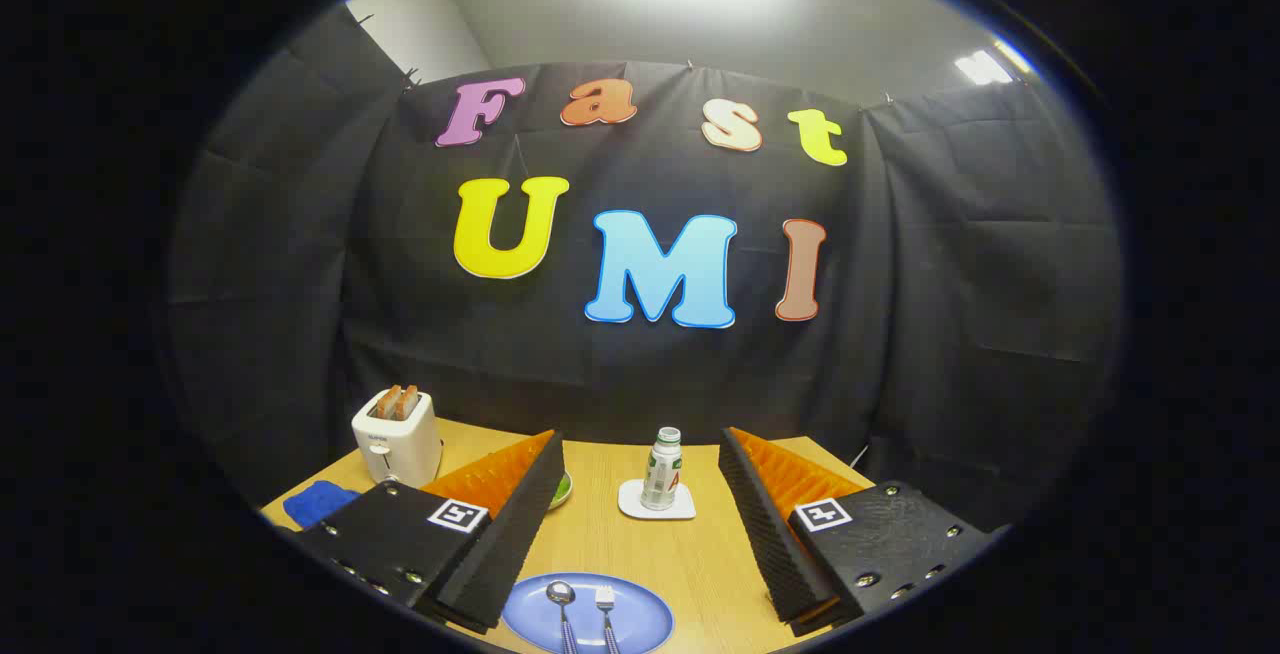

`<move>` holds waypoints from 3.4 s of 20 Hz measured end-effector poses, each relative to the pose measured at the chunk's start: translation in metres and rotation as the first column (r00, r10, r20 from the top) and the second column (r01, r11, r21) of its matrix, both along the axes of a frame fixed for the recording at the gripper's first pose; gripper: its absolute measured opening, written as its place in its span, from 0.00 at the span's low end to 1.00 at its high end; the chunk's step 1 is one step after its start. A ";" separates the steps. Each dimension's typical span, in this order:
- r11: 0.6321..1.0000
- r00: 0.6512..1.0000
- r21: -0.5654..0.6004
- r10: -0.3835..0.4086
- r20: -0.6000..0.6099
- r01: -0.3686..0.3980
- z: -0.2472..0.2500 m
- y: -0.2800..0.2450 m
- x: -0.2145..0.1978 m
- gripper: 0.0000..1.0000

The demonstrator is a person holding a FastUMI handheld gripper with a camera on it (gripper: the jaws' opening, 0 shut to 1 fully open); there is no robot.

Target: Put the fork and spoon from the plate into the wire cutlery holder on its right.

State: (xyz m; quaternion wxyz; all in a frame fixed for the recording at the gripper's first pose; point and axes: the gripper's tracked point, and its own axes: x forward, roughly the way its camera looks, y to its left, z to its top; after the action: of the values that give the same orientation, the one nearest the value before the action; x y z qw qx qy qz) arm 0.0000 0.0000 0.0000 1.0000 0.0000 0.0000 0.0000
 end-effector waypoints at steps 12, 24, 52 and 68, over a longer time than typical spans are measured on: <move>0.999 0.998 -0.002 0.033 0.049 -0.033 0.000 0.001 -0.013 0.96; 0.994 0.983 -0.023 0.099 -0.156 -0.103 -0.062 0.012 -0.007 0.96; 0.931 0.426 -0.046 0.121 -0.897 -0.363 -0.325 0.025 -0.033 0.67; 0.862 0.260 -0.062 0.082 -0.962 -0.504 -0.320 0.014 -0.033 0.02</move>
State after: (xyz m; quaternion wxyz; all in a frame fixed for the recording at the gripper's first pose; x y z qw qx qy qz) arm -0.0333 0.0139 -0.3197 0.7724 -0.1822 0.5781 0.1896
